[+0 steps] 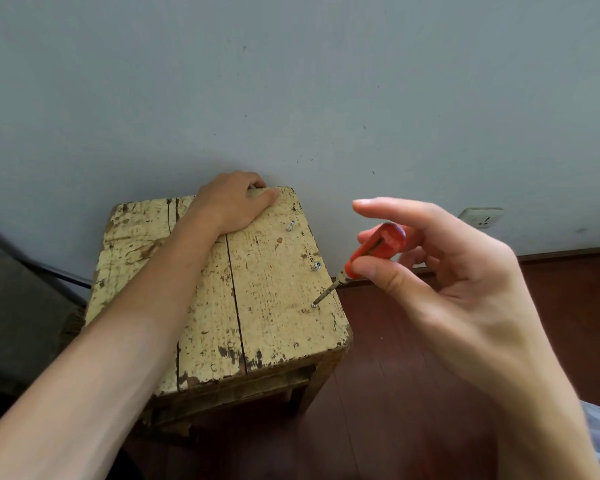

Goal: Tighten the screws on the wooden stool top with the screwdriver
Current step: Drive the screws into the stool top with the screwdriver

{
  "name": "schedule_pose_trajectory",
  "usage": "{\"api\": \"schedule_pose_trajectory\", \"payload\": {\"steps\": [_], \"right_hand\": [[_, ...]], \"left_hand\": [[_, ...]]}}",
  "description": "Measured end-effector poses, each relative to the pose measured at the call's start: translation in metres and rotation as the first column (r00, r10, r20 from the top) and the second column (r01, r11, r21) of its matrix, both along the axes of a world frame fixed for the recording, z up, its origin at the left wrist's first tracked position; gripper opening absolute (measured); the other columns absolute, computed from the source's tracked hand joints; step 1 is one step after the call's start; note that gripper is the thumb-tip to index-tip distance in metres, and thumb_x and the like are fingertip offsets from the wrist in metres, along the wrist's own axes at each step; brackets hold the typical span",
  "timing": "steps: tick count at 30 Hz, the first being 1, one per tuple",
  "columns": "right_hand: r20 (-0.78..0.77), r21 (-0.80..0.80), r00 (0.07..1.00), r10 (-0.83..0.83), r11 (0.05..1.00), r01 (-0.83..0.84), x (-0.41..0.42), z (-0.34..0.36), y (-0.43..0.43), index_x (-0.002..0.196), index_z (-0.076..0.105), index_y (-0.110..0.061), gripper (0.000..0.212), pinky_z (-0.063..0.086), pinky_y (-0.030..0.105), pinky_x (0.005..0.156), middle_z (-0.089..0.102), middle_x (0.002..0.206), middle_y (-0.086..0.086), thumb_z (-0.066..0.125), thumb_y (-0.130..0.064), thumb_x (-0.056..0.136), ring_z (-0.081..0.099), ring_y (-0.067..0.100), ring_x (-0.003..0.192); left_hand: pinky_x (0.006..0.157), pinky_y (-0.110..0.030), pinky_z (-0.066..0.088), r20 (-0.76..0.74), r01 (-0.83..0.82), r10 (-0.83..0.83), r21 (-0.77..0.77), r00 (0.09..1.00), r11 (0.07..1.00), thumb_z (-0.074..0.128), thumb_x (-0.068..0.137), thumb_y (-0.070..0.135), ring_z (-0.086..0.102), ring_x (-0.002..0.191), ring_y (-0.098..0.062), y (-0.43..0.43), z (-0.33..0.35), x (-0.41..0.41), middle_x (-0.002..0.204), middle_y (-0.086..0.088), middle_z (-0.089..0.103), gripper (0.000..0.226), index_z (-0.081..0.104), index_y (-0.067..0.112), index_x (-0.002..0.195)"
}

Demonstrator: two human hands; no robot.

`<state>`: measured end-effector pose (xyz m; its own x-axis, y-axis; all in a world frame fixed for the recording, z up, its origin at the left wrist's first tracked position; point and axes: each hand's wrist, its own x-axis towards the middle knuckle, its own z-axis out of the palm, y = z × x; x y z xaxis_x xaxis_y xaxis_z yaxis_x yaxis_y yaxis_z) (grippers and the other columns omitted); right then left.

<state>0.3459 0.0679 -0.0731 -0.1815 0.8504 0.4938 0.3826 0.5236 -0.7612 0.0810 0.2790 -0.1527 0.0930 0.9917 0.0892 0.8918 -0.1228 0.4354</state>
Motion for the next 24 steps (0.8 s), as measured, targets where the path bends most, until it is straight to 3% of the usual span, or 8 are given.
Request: {"api": "schedule_pose_trajectory", "payload": {"steps": [4, 8, 13, 17, 24], "right_hand": [[0.024, 0.038, 0.999, -0.03, 0.999, 0.029, -0.006, -0.001, 0.001, 0.126, 0.072, -0.041, 0.036, 0.055, 0.038, 0.08, 0.072, 0.101, -0.004, 0.081, -0.026, 0.095, 0.072, 0.023, 0.095], [0.054, 0.03, 0.998, -0.018, 0.999, 0.016, -0.002, 0.002, 0.001, 0.133, 0.073, -0.039, 0.039, 0.054, 0.031, 0.08, 0.073, 0.107, -0.004, 0.078, -0.025, 0.097, 0.073, 0.024, 0.102], [-0.005, -0.127, 0.992, 0.128, 0.984, -0.127, 0.012, 0.004, -0.003, 0.152, 0.058, -0.044, 0.058, 0.056, 0.03, 0.103, 0.071, 0.138, -0.015, 0.066, -0.016, 0.102, 0.075, 0.017, 0.118], [-0.035, -0.112, 0.992, 0.123, 0.986, -0.126, 0.012, 0.001, -0.002, 0.148, 0.062, -0.041, 0.057, 0.057, 0.027, 0.103, 0.075, 0.13, -0.008, 0.064, -0.008, 0.102, 0.077, 0.016, 0.114], [-0.011, -0.027, 0.999, 0.05, 0.998, -0.051, 0.002, -0.002, 0.001, 0.138, 0.064, -0.048, 0.055, 0.059, 0.038, 0.091, 0.076, 0.116, -0.006, 0.073, -0.011, 0.099, 0.077, 0.02, 0.108]], "left_hand": [[0.093, -0.042, 0.046, 0.002, -0.004, 0.004, 0.002, 1.0, 1.0, 0.048, 0.091, 0.075, 0.059, 0.118, -0.024, -0.001, 0.001, 0.0, 0.129, 0.004, 0.066, 0.055, 0.067, 0.034, 0.121], [0.094, -0.042, 0.047, 0.001, -0.007, 0.007, 0.0, 1.0, 1.0, 0.048, 0.091, 0.075, 0.059, 0.118, -0.025, -0.002, 0.002, 0.001, 0.129, 0.003, 0.066, 0.055, 0.067, 0.033, 0.121], [0.093, -0.041, 0.047, -0.007, 0.005, -0.005, 0.002, 1.0, 1.0, 0.048, 0.092, 0.074, 0.059, 0.118, -0.025, -0.002, 0.002, 0.001, 0.13, 0.002, 0.066, 0.055, 0.067, 0.033, 0.123], [0.095, -0.042, 0.048, -0.001, 0.004, -0.004, 0.003, 1.0, 1.0, 0.049, 0.093, 0.073, 0.059, 0.118, -0.025, -0.002, 0.003, 0.001, 0.129, 0.002, 0.066, 0.054, 0.067, 0.032, 0.122], [0.091, -0.04, 0.046, -0.007, 0.005, -0.005, 0.005, 1.0, 1.0, 0.049, 0.094, 0.072, 0.059, 0.116, -0.024, -0.003, 0.004, 0.002, 0.128, 0.003, 0.066, 0.053, 0.067, 0.031, 0.122]]}}
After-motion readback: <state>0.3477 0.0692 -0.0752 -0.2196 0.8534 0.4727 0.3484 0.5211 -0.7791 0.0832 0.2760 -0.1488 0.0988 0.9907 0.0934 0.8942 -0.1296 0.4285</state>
